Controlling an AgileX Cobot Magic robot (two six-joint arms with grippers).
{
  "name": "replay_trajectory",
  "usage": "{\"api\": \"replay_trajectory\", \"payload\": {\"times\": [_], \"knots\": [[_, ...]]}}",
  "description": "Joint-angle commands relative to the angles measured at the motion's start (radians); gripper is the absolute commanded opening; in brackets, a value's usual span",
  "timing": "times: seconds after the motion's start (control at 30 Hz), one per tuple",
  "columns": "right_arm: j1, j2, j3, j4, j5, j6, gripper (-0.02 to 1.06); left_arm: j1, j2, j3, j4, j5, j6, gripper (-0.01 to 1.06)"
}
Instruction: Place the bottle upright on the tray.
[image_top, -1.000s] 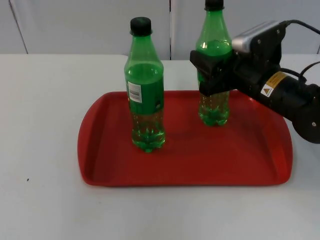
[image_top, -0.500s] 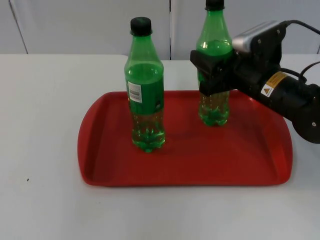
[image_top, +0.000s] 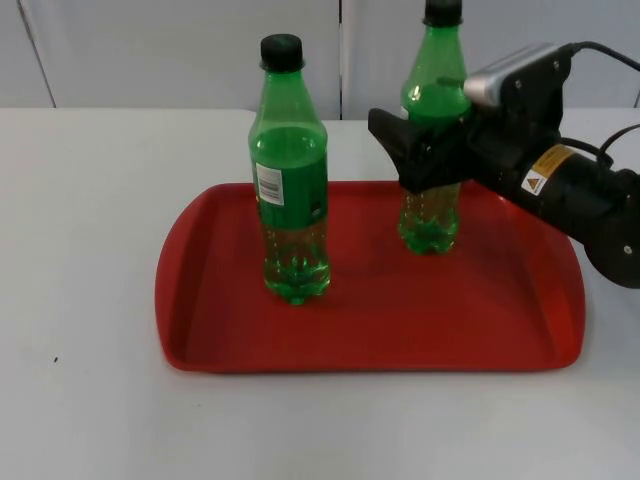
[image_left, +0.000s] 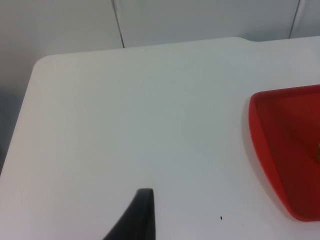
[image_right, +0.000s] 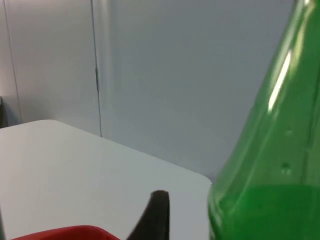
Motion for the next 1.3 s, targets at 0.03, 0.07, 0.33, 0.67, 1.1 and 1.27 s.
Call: {"api": "replay_trajectory", "payload": {"times": [0.03,0.07,0.33,0.67,1.1,1.27], "knots": [[0.004,0.001,-0.006,-0.016,-0.001,-0.007,0.84,0.000,-0.005,0.003,0.004,-0.008,-0.007,1.05],[0.004,0.001,-0.006,-0.025,-0.001,-0.004,0.84,0.000,-0.005,0.003,0.004,-0.008,-0.007,1.05],[0.004,0.001,-0.006,-0.029,-0.001,0.007,0.84,0.000,-0.005,0.003,0.004,-0.008,-0.007,1.05],[0.002,-0.024,0.056,-0.007,-0.001,-0.011,1.05,0.000,-0.005,0.003,0.004,-0.008,-0.007,1.05],[-0.017,-0.078,0.179,0.007,-0.001,-0.050,1.05,0.000,-0.005,0.003,0.004,-0.008,-0.007,1.05],[-0.026,-0.120,0.228,0.075,-0.001,-0.050,1.05,0.000,-0.005,0.003,0.004,-0.008,-0.007,1.05]]}}
